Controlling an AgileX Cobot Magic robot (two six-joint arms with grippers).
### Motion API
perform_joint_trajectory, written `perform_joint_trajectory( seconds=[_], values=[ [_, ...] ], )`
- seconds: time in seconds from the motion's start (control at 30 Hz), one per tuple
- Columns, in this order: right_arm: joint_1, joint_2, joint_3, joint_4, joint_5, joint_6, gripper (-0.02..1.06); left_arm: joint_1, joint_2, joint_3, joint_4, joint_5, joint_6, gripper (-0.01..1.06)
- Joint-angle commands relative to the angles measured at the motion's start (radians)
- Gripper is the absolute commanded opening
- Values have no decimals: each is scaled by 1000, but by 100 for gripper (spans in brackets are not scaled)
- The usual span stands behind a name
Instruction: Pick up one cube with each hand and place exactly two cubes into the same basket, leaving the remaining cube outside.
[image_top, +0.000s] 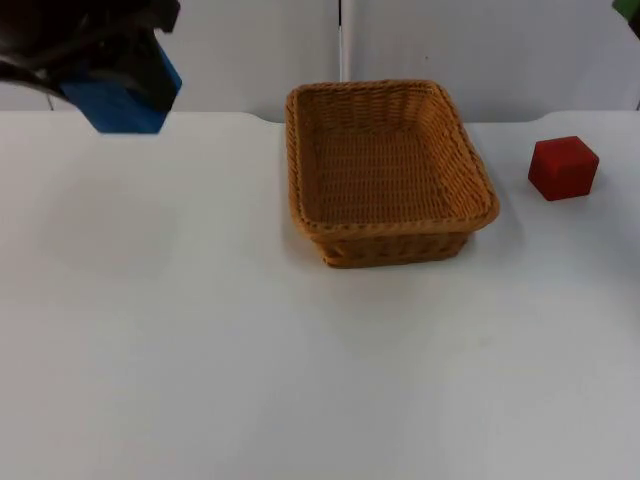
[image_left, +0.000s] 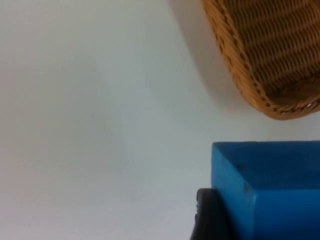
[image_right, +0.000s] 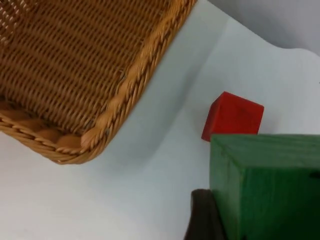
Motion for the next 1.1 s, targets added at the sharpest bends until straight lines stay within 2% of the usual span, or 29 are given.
perform_joint_trajectory(
  seconds=[0.0,0.63,0.9,1.07],
  values=[
    [2,-14,-5,-1,4,4,0,-5,-15,-2,7,8,-7,0],
    [2,-14,-5,4,-9,13,0,-5,-15,-2,7,16,-7,0],
    [5,-10,-5,56,-18,24,0,-5,-5,-2,-11,9,-7,0],
    [27,8,-6,55,-54,24,0,-38,25,-2,-14,-38,-5,0]
  ],
)
